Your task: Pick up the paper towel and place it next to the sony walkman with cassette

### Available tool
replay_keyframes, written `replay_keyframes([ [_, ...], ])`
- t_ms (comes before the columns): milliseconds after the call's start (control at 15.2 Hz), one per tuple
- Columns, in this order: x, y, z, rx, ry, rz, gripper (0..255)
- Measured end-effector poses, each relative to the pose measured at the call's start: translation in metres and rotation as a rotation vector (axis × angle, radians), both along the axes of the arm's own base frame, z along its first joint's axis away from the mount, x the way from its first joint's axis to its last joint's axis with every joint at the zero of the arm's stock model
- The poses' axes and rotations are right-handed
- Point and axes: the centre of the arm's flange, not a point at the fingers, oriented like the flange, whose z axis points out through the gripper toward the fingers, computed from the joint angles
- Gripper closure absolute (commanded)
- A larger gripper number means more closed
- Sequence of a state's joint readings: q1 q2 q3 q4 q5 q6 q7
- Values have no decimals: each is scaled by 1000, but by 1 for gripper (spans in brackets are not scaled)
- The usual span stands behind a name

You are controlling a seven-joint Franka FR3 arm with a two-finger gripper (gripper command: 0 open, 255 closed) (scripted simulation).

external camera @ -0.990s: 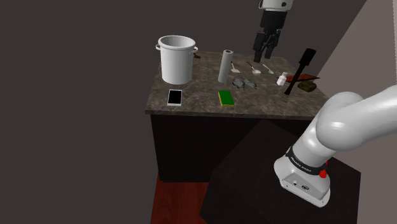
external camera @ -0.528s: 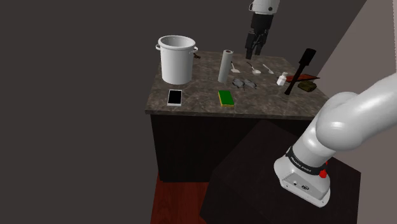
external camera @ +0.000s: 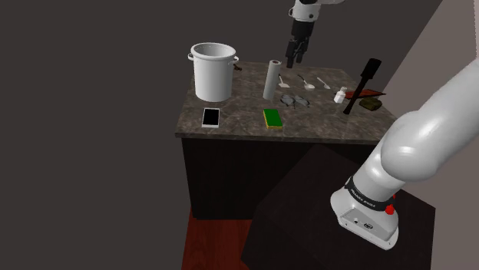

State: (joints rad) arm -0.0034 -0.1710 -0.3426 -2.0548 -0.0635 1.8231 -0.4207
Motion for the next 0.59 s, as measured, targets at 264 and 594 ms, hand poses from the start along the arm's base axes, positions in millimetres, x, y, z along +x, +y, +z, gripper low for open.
replay_keyframes([
  [264, 34, -25, -11, -9, -15, 35, 0],
  [594, 86, -62, -26, -23, -34, 80, 0],
])
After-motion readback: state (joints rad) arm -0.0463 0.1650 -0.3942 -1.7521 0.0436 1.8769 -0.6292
